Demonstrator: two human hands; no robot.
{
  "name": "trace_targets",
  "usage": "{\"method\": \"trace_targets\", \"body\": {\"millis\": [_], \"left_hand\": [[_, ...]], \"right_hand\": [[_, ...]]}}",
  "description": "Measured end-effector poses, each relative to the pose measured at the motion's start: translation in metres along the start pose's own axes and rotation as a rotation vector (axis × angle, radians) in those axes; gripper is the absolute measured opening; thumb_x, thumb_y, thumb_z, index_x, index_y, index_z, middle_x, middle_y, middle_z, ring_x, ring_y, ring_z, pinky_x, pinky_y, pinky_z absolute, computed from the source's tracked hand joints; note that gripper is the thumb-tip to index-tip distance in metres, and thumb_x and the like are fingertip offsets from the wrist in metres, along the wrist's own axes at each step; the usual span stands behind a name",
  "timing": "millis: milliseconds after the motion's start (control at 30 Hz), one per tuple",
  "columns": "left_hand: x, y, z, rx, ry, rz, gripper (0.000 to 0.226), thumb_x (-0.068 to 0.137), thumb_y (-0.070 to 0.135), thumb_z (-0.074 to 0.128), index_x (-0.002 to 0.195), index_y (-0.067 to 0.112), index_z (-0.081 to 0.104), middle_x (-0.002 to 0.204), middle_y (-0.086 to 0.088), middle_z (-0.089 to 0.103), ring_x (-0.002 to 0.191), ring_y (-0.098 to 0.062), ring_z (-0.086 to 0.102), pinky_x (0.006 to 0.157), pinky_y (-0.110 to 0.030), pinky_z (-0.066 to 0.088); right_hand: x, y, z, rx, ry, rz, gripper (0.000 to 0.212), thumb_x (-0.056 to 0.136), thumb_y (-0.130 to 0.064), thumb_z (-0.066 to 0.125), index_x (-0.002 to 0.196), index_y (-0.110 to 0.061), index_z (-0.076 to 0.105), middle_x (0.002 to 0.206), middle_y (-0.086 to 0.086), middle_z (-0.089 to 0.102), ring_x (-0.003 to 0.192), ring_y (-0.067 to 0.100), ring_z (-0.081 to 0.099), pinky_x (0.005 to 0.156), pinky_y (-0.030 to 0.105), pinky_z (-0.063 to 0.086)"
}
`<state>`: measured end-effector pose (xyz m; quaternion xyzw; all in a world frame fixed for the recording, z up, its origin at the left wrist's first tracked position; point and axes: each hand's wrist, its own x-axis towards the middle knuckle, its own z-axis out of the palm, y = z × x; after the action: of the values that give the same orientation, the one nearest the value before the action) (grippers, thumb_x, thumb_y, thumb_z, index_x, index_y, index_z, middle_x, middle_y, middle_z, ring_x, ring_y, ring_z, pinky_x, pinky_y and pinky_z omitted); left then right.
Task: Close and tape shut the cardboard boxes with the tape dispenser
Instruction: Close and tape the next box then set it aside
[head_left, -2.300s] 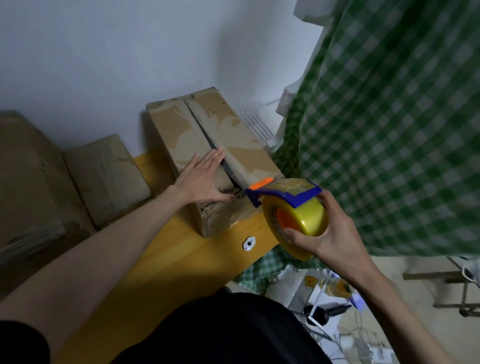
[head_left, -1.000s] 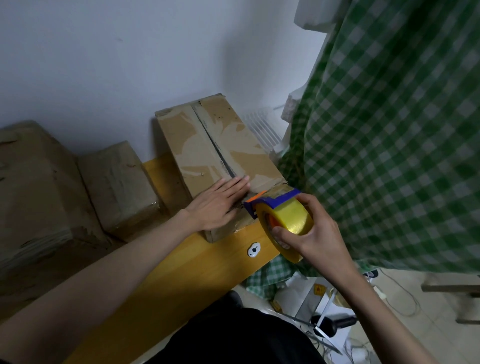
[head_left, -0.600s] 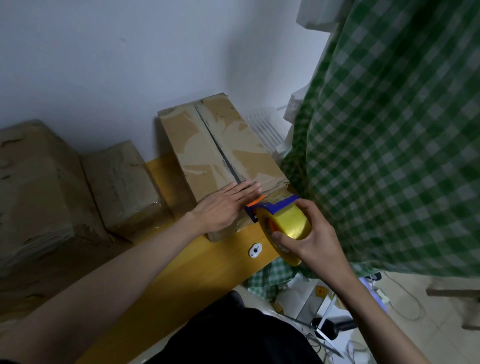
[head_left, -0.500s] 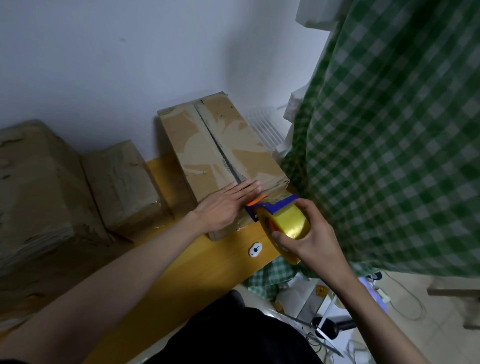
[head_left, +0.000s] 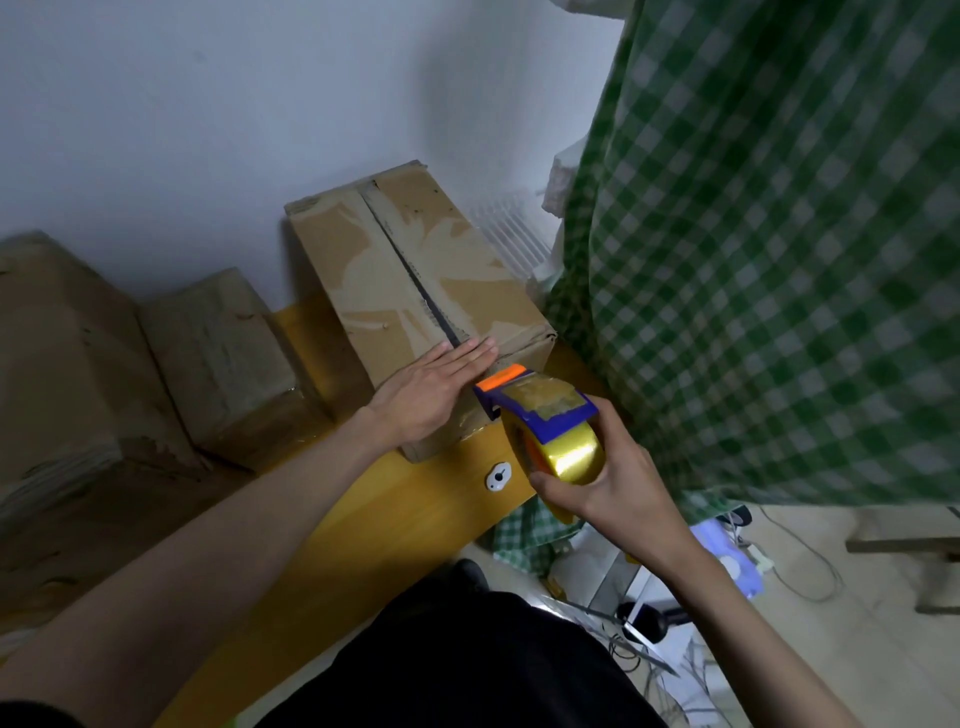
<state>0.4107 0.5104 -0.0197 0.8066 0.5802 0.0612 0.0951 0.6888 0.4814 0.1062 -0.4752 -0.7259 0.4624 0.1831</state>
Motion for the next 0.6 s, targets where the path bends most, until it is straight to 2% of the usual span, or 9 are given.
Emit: {"method": "trace_targets", "body": {"millis": [133, 200, 300, 467, 600], "left_hand": [[0.001, -0.002, 0.003, 0.072, -0.004, 0.002, 0.071, 0.102, 0.006, 0.033, 0.161, 0.020, -0.004, 0.168, 0.005, -0.004, 0.155, -0.009, -0.005, 0.127, -0.038, 0.009], [0.001, -0.003, 0.003, 0.074, -0.003, 0.005, 0.074, 0.102, 0.005, 0.036, 0.161, 0.020, -0.005, 0.168, 0.005, -0.004, 0.155, -0.009, -0.005, 0.127, -0.039, 0.009], [0.001, -0.002, 0.003, 0.082, -0.008, 0.004, 0.072, 0.103, 0.006, 0.035, 0.162, 0.021, -0.004, 0.168, 0.006, -0.004, 0.155, -0.008, -0.004, 0.127, -0.040, 0.009], [0.000, 0.002, -0.002, 0.067, -0.031, -0.013, 0.071, 0.103, 0.006, 0.033, 0.161, 0.021, -0.005, 0.167, 0.007, -0.005, 0.153, -0.007, -0.007, 0.128, -0.038, 0.005], [0.000, 0.003, -0.005, 0.058, -0.029, -0.004, 0.067, 0.105, 0.009, 0.032, 0.161, 0.020, -0.004, 0.167, 0.007, -0.006, 0.153, -0.005, -0.009, 0.127, -0.036, 0.001]], "right_hand": [[-0.018, 0.007, -0.019, -0.006, 0.037, 0.031, 0.070, 0.068, -0.043, 0.082, 0.129, -0.039, 0.048, 0.107, -0.033, 0.062, 0.099, -0.004, 0.062, 0.078, 0.015, 0.047], [-0.028, 0.008, -0.028, -0.015, 0.042, 0.041, 0.067, 0.070, -0.039, 0.085, 0.126, -0.043, 0.049, 0.104, -0.036, 0.062, 0.096, -0.005, 0.062, 0.076, 0.012, 0.046], [-0.039, 0.009, -0.033, -0.066, 0.033, 0.021, 0.061, 0.074, -0.026, 0.087, 0.122, -0.037, 0.052, 0.102, -0.035, 0.062, 0.094, -0.005, 0.062, 0.073, 0.007, 0.043], [-0.052, 0.010, -0.042, -0.101, 0.031, 0.004, 0.056, 0.075, -0.025, 0.086, 0.116, -0.041, 0.051, 0.104, -0.034, 0.062, 0.093, -0.005, 0.061, 0.074, 0.010, 0.046], [-0.048, 0.014, -0.042, -0.117, 0.054, 0.025, 0.044, 0.080, -0.026, 0.081, 0.114, -0.034, 0.055, 0.091, -0.016, 0.068, 0.088, -0.003, 0.062, 0.070, 0.014, 0.047]]}}
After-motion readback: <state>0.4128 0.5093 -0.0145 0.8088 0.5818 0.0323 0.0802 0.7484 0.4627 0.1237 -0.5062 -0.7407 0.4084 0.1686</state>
